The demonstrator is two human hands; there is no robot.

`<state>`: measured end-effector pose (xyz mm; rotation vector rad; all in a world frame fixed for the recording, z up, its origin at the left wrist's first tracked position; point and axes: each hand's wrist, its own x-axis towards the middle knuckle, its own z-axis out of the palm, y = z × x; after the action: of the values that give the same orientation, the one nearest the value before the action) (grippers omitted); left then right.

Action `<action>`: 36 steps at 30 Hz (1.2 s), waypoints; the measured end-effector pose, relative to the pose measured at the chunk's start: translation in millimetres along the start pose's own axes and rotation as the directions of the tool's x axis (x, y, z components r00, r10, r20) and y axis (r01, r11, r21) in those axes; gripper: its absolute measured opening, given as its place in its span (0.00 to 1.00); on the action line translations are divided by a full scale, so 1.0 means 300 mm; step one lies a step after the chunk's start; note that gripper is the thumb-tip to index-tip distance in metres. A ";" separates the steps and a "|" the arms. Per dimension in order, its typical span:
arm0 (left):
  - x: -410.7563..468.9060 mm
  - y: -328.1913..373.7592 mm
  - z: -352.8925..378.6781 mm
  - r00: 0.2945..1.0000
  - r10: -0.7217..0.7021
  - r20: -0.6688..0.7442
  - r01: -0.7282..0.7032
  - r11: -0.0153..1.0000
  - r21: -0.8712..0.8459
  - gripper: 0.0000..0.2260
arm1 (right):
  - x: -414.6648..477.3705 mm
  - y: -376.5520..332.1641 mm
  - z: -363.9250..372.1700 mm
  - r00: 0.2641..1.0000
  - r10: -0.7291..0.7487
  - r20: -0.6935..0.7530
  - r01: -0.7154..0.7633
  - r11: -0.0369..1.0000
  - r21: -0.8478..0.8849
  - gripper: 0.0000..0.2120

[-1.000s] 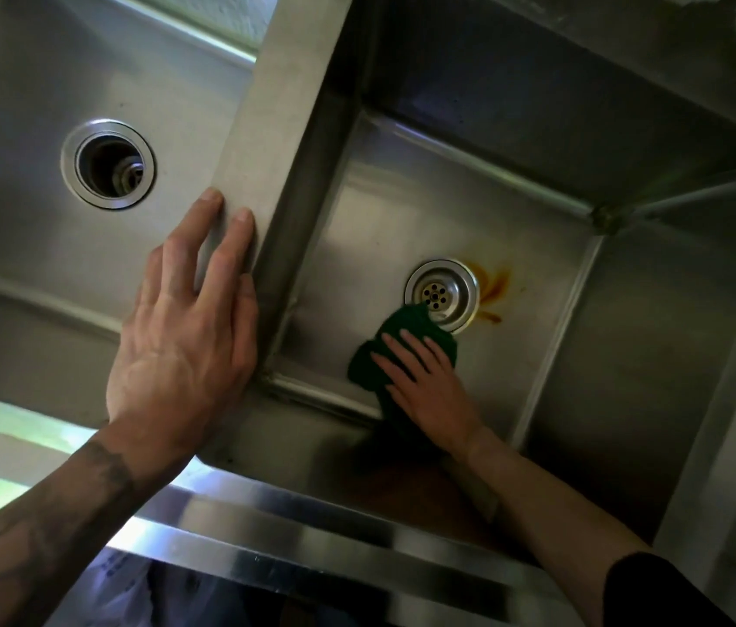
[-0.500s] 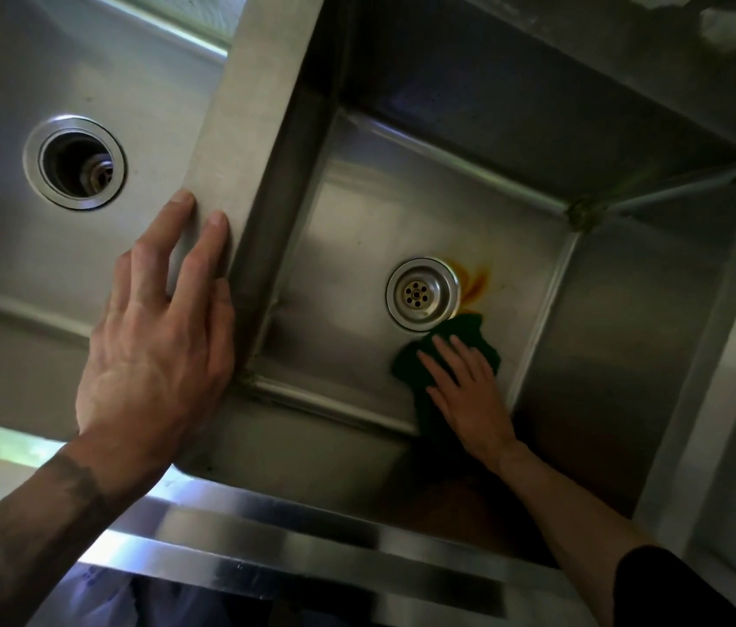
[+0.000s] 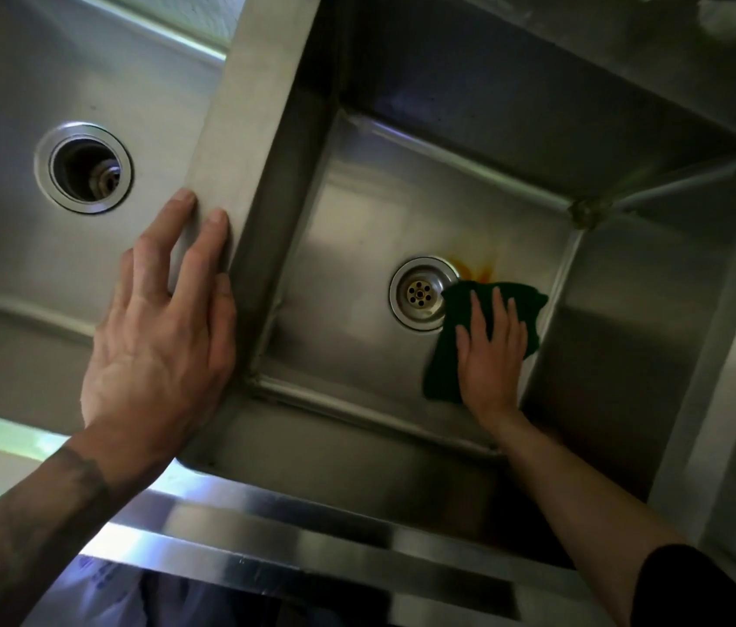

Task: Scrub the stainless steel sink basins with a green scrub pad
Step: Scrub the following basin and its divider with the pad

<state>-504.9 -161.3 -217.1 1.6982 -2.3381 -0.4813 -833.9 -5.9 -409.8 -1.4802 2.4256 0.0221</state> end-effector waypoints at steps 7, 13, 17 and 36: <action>0.000 0.006 -0.012 1.000 -0.007 0.010 0.007 1.000 -0.004 0.22 | -0.148 -0.017 0.037 0.992 -0.109 0.065 0.111 0.993 -0.031 0.27; 0.002 0.010 -0.013 1.000 -0.007 0.027 0.007 1.000 -0.006 0.23 | 0.096 -0.081 0.000 0.984 0.159 -0.085 -0.155 0.987 0.048 0.25; 0.008 0.016 -0.024 0.999 -0.018 0.040 0.019 1.000 -0.013 0.23 | -0.127 -0.064 0.030 0.999 -0.028 0.024 0.028 1.000 -0.007 0.26; 0.006 -0.015 -0.001 0.993 0.114 -0.014 -0.113 0.990 0.084 0.24 | 0.109 0.040 -0.008 0.986 0.103 -0.131 -0.109 0.993 -0.042 0.25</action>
<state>-501.6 -164.4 -218.6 1.5850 -2.4568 -0.3509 -858.9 -29.1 -417.7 -1.4120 2.6227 0.0088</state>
